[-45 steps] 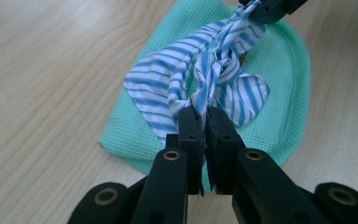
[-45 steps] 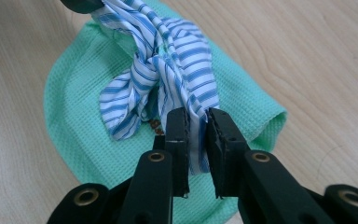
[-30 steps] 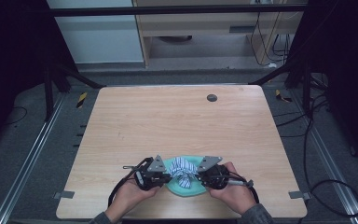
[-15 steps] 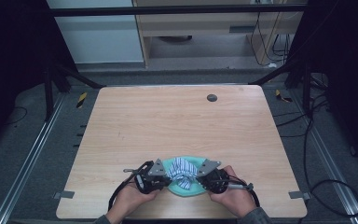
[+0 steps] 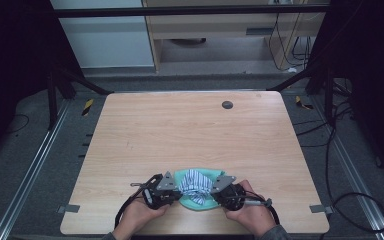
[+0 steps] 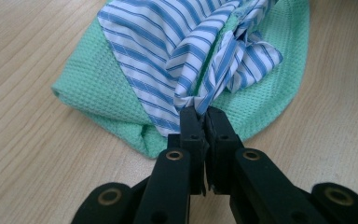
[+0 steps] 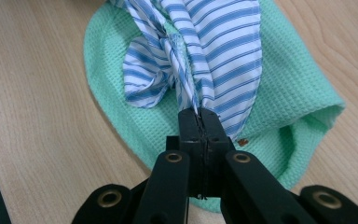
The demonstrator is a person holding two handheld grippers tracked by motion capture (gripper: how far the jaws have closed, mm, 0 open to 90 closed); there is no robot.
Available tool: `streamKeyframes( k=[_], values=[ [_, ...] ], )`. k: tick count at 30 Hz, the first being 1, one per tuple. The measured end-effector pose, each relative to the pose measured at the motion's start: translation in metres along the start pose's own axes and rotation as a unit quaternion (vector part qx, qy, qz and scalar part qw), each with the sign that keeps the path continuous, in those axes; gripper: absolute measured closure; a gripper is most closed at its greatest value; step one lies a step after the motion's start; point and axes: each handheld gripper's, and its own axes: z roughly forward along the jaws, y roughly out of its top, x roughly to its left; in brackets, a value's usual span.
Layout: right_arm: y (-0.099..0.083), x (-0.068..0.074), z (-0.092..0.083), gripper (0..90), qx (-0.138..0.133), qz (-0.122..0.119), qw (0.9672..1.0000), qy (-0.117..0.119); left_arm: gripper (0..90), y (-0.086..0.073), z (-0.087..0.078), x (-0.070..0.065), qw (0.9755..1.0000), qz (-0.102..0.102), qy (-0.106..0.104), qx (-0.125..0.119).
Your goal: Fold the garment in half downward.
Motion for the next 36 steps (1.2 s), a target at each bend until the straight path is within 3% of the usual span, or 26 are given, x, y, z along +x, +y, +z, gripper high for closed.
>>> streamKeyframes(
  k=[6,8,9,10,12,14,15,16,17,18,19,20,21,22,24,25,29,32,36],
  values=[
    [-0.003,0.002,0.002,89.3,-0.001,0.006,0.9999,0.008,86.0,-0.001,0.0,-0.004,1.0,0.004,0.004,0.0],
    [-0.005,0.001,0.0,77.6,-0.015,0.01,0.9998,0.006,73.3,-0.002,-0.004,-0.007,0.9995,-0.002,0.027,-0.015],
    [-0.005,0.001,0.0,77.6,-0.015,0.01,0.9998,0.006,67.4,-0.002,-0.004,-0.007,0.9995,-0.002,0.027,-0.015],
    [-0.007,0.0,-0.003,65.0,-0.026,0.022,0.9994,0.006,60.5,-0.005,-0.008,-0.008,0.9988,-0.011,0.038,-0.029],
    [-0.011,-0.001,-0.008,54.9,-0.033,0.037,0.9988,-0.003,46.3,-0.007,-0.01,-0.009,0.9981,-0.019,0.046,-0.036],
    [-0.016,-0.005,-0.014,44.3,-0.04,0.05,0.9979,-0.012,36.7,-0.01,-0.016,-0.008,0.9973,-0.025,0.054,-0.043],
    [-0.016,-0.005,-0.014,44.3,-0.04,0.05,0.9979,-0.012,36.7,-0.012,-0.02,-0.007,0.9966,-0.032,0.057,-0.049],
    [-0.021,-0.011,-0.019,36.9,-0.046,0.066,0.9965,-0.021,28.2,-0.014,-0.023,-0.005,0.996,-0.038,0.061,-0.054],
    [-0.021,-0.011,-0.019,36.9,-0.046,0.066,0.9965,-0.021,28.2,-0.015,-0.027,-0.002,0.9952,-0.043,0.067,-0.056],
    [-0.027,-0.018,-0.024,28.8,-0.058,0.079,0.9942,-0.045,21.9,-0.019,-0.034,0.005,0.9927,-0.054,0.086,-0.065],
    [-0.03,-0.022,-0.026,26.6,-0.059,0.088,0.9931,-0.051,18.3,-0.022,-0.036,0.01,0.9913,-0.062,0.094,-0.067],
    [-0.033,-0.027,-0.027,23.4,-0.058,0.097,0.9918,-0.06,15.3,-0.022,-0.036,0.01,0.9913,-0.062,0.094,-0.067],
    [-0.033,-0.027,-0.027,23.4,-0.058,0.097,0.9918,-0.06,15.3,-0.024,-0.038,0.017,0.9902,-0.071,0.101,-0.065],
    [-0.039,-0.037,-0.027,19.6,-0.064,0.114,0.9883,-0.08,13.6,-0.031,-0.041,0.03,0.9872,-0.092,0.112,-0.065],
    [-0.044,-0.047,-0.028,17.5,-0.066,0.131,0.9848,-0.094,12.6,-0.038,-0.044,0.042,0.9849,-0.106,0.122,-0.062],
    [-0.046,-0.052,-0.028,16.7,-0.065,0.135,0.9837,-0.099,12.5,-0.038,-0.044,0.042,0.9849,-0.106,0.122,-0.062],
    [-0.052,-0.066,-0.028,14.5,-0.061,0.152,0.9808,-0.106,12.5,-0.049,-0.052,0.062,0.9808,-0.126,0.137,-0.057],
    [-0.054,-0.071,-0.027,13.5,-0.059,0.162,0.9794,-0.105,12.5,-0.052,-0.054,0.067,0.9806,-0.127,0.14,-0.051],
    [-0.056,-0.082,-0.026,12.0,-0.046,0.168,0.9792,-0.105,12.1,-0.051,-0.056,0.073,0.9825,-0.117,0.141,-0.032]
  ],
)
